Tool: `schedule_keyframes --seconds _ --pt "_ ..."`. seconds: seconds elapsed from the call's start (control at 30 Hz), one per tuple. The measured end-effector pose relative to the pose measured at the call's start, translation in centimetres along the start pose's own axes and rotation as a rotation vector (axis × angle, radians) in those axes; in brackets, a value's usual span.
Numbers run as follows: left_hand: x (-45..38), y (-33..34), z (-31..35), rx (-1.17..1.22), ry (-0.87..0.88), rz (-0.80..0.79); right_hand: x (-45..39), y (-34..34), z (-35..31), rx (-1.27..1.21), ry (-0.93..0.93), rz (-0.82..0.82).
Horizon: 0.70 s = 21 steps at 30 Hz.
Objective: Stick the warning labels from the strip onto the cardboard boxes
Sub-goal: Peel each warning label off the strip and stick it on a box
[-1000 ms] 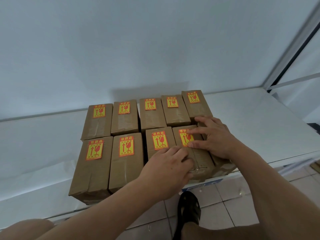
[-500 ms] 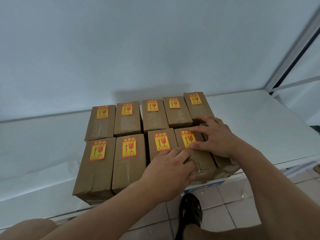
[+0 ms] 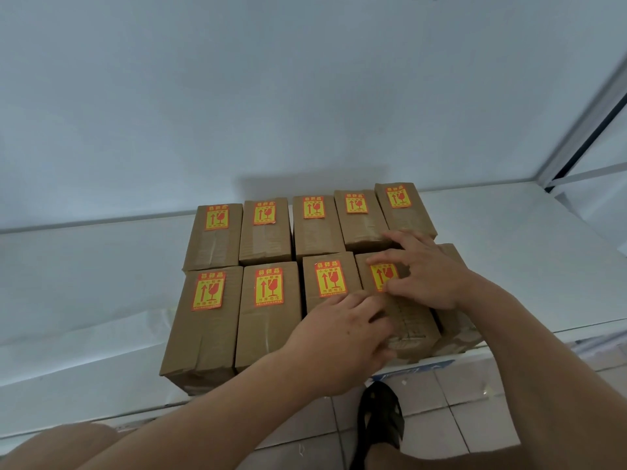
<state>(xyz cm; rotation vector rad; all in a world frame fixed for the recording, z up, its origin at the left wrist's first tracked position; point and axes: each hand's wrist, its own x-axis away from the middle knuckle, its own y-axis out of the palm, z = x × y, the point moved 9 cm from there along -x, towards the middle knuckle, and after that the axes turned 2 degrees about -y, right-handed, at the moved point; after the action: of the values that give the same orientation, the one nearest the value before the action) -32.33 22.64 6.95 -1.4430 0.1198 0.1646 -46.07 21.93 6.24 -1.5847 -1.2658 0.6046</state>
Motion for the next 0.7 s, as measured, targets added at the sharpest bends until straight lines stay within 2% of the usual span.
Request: schedule_keyframes --seconds 0.13,0.3,0.43,0.7 --pt "1.0 -1.3 -1.3 0.009 -0.043 -0.045 -0.1 -1.0 -0.9 -0.01 -0.024 0.078" --pt "3.2 -3.9 -5.2 -0.108 -0.146 -0.01 -1.1 -2.1 -3.9 0.086 -0.066 0.201" --pt "6.8 -6.6 -10.1 -0.279 -0.241 0.058 -2.9 -1.4 -11.4 0.337 -0.25 0.297" --pt "22.3 -9.4 -21.9 -0.471 -0.611 0.019 -8.8 5.2 -28.9 0.537 -0.515 0.246"
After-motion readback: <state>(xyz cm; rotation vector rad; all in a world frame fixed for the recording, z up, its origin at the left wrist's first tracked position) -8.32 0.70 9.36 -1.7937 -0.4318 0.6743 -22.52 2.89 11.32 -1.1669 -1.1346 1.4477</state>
